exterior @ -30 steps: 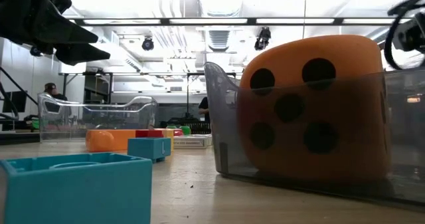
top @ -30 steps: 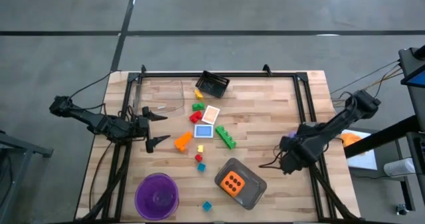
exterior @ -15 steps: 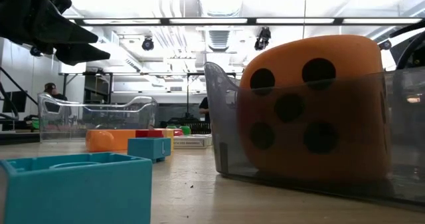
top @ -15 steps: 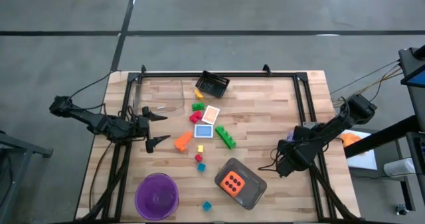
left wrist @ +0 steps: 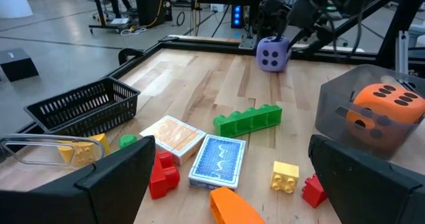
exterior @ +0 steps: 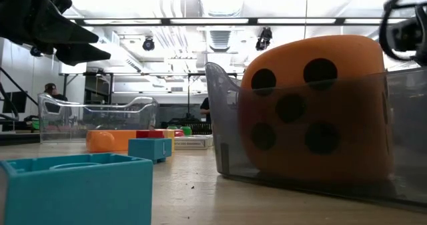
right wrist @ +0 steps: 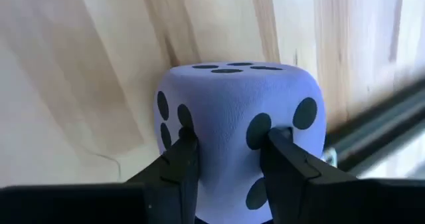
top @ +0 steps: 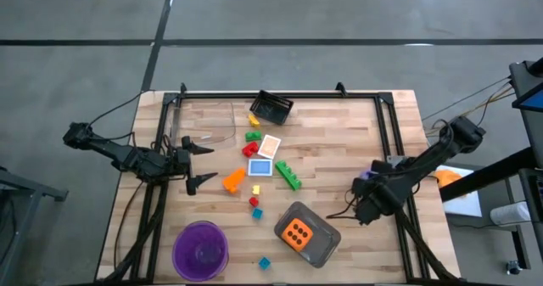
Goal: Pick & Place Toys
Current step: Put the violet die into the gray bin
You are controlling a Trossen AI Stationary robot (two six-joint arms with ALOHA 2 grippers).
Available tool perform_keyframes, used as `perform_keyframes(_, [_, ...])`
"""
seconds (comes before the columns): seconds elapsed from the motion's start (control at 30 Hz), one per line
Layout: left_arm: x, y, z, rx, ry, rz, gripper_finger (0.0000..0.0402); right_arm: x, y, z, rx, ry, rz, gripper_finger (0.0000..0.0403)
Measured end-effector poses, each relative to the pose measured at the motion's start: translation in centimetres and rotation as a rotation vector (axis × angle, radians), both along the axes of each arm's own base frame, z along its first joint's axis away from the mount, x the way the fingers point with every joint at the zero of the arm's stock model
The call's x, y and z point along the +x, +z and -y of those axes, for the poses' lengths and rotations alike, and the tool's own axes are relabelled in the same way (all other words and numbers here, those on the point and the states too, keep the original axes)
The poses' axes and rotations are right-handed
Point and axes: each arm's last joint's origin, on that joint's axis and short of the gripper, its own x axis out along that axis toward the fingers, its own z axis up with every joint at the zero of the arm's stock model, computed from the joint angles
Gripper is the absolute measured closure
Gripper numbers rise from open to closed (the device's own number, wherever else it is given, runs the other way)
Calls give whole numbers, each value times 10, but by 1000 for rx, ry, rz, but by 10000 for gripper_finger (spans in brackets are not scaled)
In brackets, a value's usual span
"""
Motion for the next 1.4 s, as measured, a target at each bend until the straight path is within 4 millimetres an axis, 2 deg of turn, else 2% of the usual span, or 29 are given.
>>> perform_keyframes(0.1, [0,0,0,-1,0,1,3,3,6,0,3,11,74,293])
perform_keyframes(0.23, [0,0,0,-4,0,3,3,4,13,0,-5,21,154,326])
perform_keyframes(0.6, [0,0,0,-3,1,3,3,3,43,5,7,44,340,333])
perform_keyframes(0.83, [0,0,0,-3,0,2,3,7,72,2,114,101,504,348])
perform_keyframes(1.17, [0,0,0,1,0,-1,3,25,108,-15,302,219,667,360])
perform_keyframes(1.4, [0,0,0,1,0,-1,3,45,115,-37,468,266,640,361])
